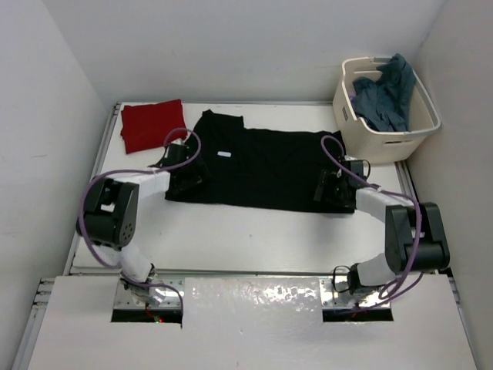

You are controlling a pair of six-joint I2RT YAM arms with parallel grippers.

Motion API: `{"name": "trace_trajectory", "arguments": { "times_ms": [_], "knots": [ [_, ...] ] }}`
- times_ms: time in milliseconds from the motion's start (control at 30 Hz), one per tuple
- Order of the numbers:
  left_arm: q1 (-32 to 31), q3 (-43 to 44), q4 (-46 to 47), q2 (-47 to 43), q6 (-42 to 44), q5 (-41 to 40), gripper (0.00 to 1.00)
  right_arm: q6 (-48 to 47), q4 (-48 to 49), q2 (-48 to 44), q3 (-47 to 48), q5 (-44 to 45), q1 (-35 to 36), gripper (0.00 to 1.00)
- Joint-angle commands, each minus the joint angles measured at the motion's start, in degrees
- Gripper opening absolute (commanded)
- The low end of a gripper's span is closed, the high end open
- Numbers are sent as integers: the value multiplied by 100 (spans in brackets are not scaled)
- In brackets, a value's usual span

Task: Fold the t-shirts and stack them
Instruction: Fold the flattened tshirt in 1/3 of the way

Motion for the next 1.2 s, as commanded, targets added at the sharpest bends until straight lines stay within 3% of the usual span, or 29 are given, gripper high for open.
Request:
{"name": "trace_trajectory", "arguments": {
  "times_ms": [0,133,200,333,433,567,633,767,833,900,1033,1167],
  "knots": [
    [41,-1020,-1769,-146,-438,241,100,198,-1081,-295,-724,28,62,99],
    [-81,-1864,-2307,-1041,-792,862,100,347,-1835,-919,-1076,27,53,99],
    [-405,-1927,-2798,-1506,-1247,707,100,418,-2118,-1358,-1208,28,62,99],
    [-662,-1822,-3887,-1965,-1372,688,100,402,-2733,-1895,-1147,45,62,99],
    [-768,-1620,-4284,-2405,-1459,628,100,208,-2971,-2001,-735,-218,62,99],
    [-759,-225,-4173,-2511,-1039,-216,100,6,-2463,-2247,-164,-438,62,99],
    [-768,450,-3534,-2371,-504,-60,100,-30,-2182,-2343,30,-360,62,99],
    [-742,1639,-3038,-1958,-37,-1145,100,-39,-1374,-2554,381,-88,62,99],
    [-610,2252,-2696,-1546,383,-1272,100,-144,-1145,-2433,670,-8,70,99],
    [-391,2790,-2747,-899,596,-1289,100,-275,-1231,-2248,935,-8,70,99],
    [-250,4180,-3398,238,992,-2316,100,-408,-1152,-1773,1331,185,79,99],
    [128,4620,-2741,1116,1405,-1521,99,-688,-1275,-1186,1849,352,158,99]
  ]
}}
